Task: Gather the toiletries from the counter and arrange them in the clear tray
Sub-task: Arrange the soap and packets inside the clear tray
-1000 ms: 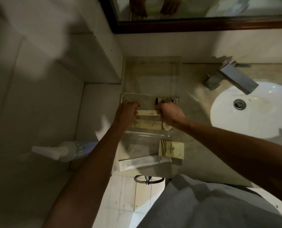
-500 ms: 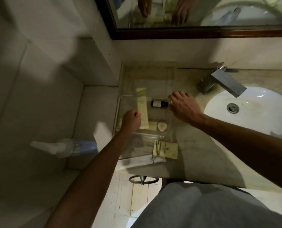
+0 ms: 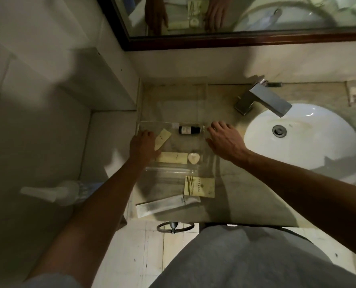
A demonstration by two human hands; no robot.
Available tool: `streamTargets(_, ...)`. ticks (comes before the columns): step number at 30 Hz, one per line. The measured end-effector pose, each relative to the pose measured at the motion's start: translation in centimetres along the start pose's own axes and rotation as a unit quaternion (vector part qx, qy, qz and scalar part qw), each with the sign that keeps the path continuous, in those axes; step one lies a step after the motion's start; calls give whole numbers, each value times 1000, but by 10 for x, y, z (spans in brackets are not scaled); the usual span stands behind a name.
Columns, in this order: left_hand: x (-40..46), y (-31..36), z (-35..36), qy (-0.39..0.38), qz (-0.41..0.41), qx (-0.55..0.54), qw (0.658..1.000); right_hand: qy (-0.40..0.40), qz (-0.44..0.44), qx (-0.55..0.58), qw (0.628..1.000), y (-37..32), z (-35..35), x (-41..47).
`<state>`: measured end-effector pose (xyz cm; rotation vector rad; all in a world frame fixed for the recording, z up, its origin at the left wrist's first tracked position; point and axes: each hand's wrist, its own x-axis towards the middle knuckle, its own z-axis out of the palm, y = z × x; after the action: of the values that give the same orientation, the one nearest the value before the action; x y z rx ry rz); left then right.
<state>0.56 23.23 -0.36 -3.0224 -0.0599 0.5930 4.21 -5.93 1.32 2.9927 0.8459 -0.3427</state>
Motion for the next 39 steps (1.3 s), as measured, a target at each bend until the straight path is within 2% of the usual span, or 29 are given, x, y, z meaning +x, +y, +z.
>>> streamTargets(2, 5, -5, 9, -31, -7, -20, 999, 0, 5, 2, 1000, -2, 0, -1)
streamTargets(4, 7, -8, 13, -27, 0, -67, 997, 2, 9, 8, 1000, -2, 0, -2)
streamTargets(7, 11, -8, 11, -5, 102, -48, 994, 2, 13, 17, 1000, -3, 0, -4)
streamTargets(11, 17, 2, 8, 45, 249, -31, 967, 9, 18, 27, 999, -4, 3, -7)
streamTargets(15, 24, 7, 10, 24, 235, -56, 970, 9, 18, 35, 999, -7, 6, -9)
streamTargets(21, 19, -5, 17, 38, 230, -98, 968, -2, 12, 38, 999, -11, 8, -13)
streamTargets(26, 10, -5, 17, 17, 206, -95, 974, -5, 3, 43, 999, -13, 17, -25)
streamTargets(29, 0, 1, 14, 62, 181, -46, 980, -2, 3, 43, 999, -9, 20, -37)
streamTargets(31, -14, 15, 12, 124, 216, -39, 968, 2, 0, 45, 999, -6, 23, -47)
streamTargets(33, -37, 39, 15, 167, 308, -53, 935, 1, -7, 49, 999, -1, 27, -60)
streamTargets(36, -73, 84, 31, 126, 408, -24, 904, -7, -4, 68, 998, 7, 35, -80)
streamTargets(39, -93, 124, 52, 61, 404, 25, 912, -9, -20, 62, 998, 16, 41, -96)
